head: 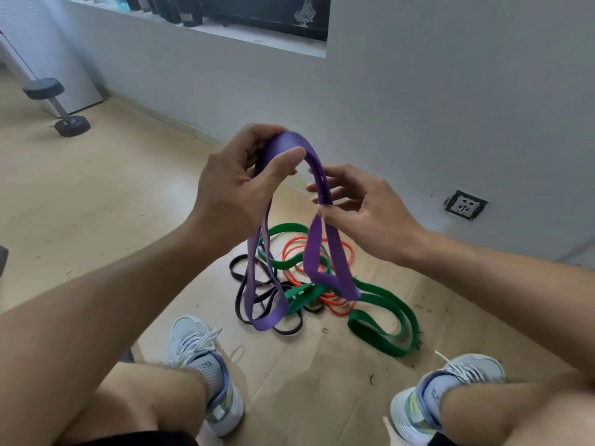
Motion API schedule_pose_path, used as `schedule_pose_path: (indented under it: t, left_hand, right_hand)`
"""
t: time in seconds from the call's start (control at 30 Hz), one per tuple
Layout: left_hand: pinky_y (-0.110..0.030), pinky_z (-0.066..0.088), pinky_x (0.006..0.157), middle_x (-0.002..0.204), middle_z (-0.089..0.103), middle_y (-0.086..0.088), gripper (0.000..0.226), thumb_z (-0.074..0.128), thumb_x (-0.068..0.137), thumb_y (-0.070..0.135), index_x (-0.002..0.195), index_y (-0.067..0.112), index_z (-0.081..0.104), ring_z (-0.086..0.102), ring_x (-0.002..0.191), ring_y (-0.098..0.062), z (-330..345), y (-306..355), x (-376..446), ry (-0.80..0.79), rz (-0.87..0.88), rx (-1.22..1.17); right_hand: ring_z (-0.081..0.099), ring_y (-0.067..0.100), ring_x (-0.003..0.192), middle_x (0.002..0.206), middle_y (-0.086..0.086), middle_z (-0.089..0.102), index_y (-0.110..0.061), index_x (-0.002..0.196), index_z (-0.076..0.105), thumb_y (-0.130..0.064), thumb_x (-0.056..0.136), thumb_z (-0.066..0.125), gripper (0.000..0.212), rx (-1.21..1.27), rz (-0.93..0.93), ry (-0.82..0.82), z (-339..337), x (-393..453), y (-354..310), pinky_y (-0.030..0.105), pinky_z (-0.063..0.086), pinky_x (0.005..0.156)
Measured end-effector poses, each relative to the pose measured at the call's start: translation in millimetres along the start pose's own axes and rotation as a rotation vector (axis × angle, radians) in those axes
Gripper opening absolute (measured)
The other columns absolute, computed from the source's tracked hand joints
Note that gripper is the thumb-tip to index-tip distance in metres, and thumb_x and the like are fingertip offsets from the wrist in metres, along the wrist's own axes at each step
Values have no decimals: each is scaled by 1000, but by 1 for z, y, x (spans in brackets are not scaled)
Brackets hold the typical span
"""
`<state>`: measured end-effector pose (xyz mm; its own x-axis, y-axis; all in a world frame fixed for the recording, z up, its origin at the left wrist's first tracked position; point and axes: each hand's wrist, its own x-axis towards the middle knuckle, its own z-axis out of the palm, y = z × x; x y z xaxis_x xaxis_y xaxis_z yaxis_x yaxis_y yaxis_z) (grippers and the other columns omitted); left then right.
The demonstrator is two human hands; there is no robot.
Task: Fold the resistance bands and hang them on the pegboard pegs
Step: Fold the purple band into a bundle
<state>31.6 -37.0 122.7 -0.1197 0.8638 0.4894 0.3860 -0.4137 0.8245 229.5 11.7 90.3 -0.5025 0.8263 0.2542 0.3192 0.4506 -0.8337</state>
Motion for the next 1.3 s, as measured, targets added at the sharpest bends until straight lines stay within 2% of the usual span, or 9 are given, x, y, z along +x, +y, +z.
schedule_pose_path:
  t: [0.2,0.4,0.53,0.63,0.77,0.97,1.07,1.2,1.3]
  left_hand:
    - [-27,59,81,97,70,-11,29,60,94,37,113,15,59,73,87,-19,0,17,2,51,71,-155]
    - [-22,58,78,96,72,-3,32,75,86,41,106,18,65,74,80,-14,6,3,-1,-14,-38,-165]
    - [-27,61,79,93,72,-9,34,75,86,30,113,13,65,74,82,-24,4,-3,-2,-40,-27,-123]
    - [-17,55,70,87,68,-7,40,71,86,34,118,11,62,69,73,-13,2,-2,-1,-53,-2,-64]
    - [-14,52,68,89,67,-4,41,70,86,36,118,12,62,66,73,-9,4,-1,-3,-50,-1,-40]
    - [-24,58,74,96,72,-14,27,74,92,21,115,13,64,72,82,-27,6,-2,-1,-3,-16,-69]
    - [-46,60,85,97,73,-17,27,75,90,25,113,15,65,71,88,-35,6,-3,-1,15,-20,-80]
    - [-55,56,89,98,73,-17,28,76,89,28,111,14,67,71,93,-37,7,-4,0,37,-26,-91]
    - [-55,57,90,98,72,-17,28,74,91,24,113,9,66,71,94,-38,5,-1,2,73,-27,-109]
  right_hand:
    - [71,17,107,111,-5,74,-23,131,59,-17,92,75,42,129,-20,-20,0,-2,-21,37,61,92]
    - [72,22,104,107,0,77,-28,113,70,-28,84,83,31,125,115,-123,13,-2,-1,48,58,95]
    - [70,18,111,115,-1,74,-28,125,65,-13,97,68,31,114,156,-203,11,-1,10,44,58,99]
    - [65,18,113,118,1,70,-30,129,60,-6,103,52,36,138,193,-178,9,1,11,41,58,100]
    - [62,20,116,120,-1,67,-31,130,54,-9,104,48,34,97,167,-131,11,2,11,43,58,98]
    - [66,24,117,125,3,69,-33,117,64,-25,104,56,17,105,214,-202,20,2,19,47,56,102]
    - [69,17,107,115,-3,73,-30,113,67,-31,93,72,21,-16,245,-230,25,-1,29,45,55,99]
    - [69,16,101,103,-5,75,-23,108,72,-15,90,74,20,-247,344,-385,32,-2,59,44,57,97]
    - [70,17,102,104,-3,76,-17,110,76,-12,94,71,17,-240,476,-448,32,-4,82,40,57,98]
